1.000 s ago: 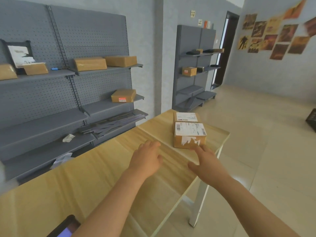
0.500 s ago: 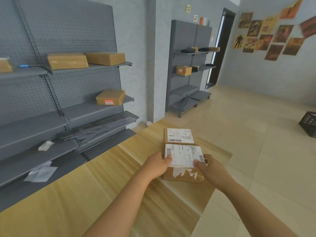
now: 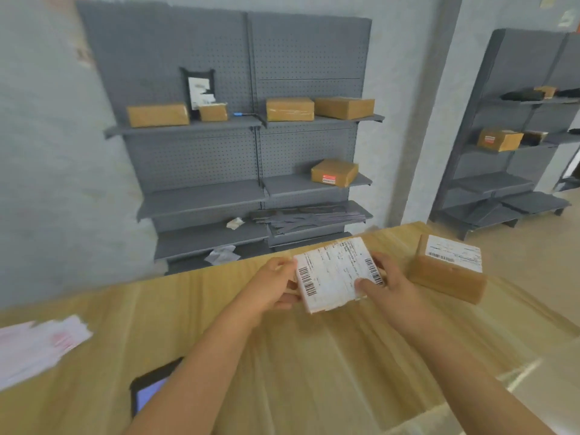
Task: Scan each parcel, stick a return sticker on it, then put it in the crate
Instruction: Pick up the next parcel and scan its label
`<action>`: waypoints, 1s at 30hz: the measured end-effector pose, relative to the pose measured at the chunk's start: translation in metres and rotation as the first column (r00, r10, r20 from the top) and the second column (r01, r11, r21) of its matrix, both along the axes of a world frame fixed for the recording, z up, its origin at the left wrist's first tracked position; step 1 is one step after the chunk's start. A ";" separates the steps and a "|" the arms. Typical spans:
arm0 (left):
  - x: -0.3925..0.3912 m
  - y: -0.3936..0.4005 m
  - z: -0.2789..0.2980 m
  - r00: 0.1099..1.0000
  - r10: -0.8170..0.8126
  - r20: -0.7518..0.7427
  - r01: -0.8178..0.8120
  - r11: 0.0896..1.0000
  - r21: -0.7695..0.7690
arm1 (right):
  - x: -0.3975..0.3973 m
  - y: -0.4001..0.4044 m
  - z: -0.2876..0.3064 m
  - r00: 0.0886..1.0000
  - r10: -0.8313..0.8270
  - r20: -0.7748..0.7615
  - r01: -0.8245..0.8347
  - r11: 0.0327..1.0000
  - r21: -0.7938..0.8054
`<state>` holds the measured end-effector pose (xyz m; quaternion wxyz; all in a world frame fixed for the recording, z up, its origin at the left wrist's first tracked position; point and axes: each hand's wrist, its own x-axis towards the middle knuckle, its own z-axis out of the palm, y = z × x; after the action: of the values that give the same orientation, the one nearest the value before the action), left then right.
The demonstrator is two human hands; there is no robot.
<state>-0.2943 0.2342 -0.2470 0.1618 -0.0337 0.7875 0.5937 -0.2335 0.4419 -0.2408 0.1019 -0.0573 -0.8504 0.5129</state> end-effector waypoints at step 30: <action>0.244 -0.331 0.006 0.952 0.236 0.196 -0.192 0.957 -0.219 | 0.073 -0.366 -0.023 0.699 0.714 0.024 -0.711 0.699 -0.081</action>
<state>-0.0503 -0.0967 -0.2411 0.1781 -0.2007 0.8113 0.5195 -0.1603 0.0762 -0.2640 -0.1291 0.2592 -0.7914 0.5383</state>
